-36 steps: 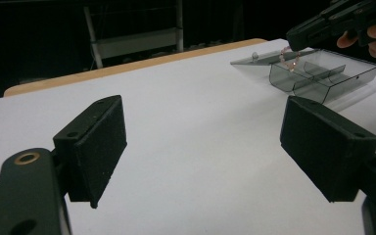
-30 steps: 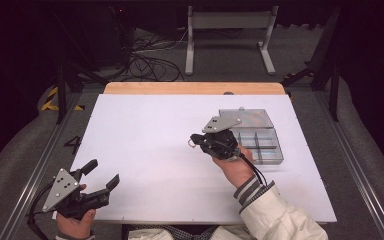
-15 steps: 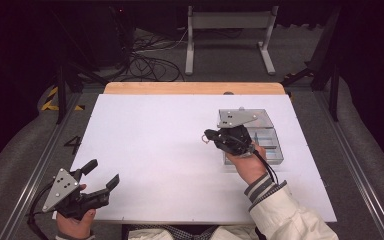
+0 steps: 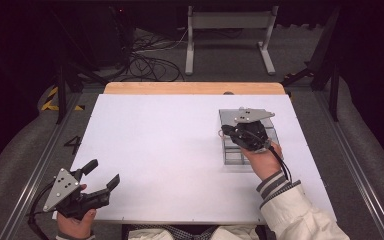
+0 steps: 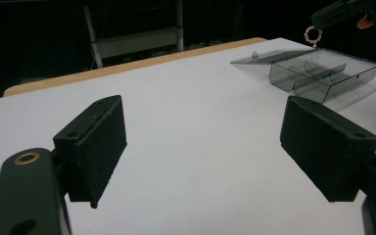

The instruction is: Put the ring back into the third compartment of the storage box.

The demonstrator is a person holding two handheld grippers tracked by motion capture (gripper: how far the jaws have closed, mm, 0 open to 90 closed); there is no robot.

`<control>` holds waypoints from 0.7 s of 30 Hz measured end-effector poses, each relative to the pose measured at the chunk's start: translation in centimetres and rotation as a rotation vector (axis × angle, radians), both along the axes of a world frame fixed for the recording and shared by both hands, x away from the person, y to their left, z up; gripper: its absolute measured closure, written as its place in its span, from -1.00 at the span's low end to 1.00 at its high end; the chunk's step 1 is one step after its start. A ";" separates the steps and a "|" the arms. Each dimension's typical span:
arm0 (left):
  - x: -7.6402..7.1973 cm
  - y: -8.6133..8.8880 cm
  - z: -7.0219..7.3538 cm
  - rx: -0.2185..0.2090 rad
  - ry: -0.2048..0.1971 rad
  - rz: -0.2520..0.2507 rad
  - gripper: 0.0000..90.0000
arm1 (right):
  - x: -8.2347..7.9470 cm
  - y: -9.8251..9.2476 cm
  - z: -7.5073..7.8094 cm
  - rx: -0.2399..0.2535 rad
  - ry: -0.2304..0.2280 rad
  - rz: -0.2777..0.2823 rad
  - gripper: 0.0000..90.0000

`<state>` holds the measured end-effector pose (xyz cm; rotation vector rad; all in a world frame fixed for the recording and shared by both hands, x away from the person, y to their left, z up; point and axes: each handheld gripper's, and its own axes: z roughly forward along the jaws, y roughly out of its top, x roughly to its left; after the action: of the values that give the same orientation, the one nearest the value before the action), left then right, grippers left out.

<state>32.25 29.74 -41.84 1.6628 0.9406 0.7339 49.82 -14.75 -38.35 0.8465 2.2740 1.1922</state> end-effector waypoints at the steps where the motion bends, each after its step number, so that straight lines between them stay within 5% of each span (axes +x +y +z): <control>1: 0.0 0.0 0.0 0.000 0.000 0.000 -0.60 | 0.1 -0.2 0.0 0.000 0.000 -0.006 0.95; 21: 0.1 -0.1 -0.1 0.007 0.007 0.001 -0.60 | 2.5 -4.8 -1.1 -0.038 0.048 -0.131 0.95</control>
<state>32.37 29.59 -41.93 1.6725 0.9447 0.7331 52.28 -19.55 -39.44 1.0031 2.2333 1.0786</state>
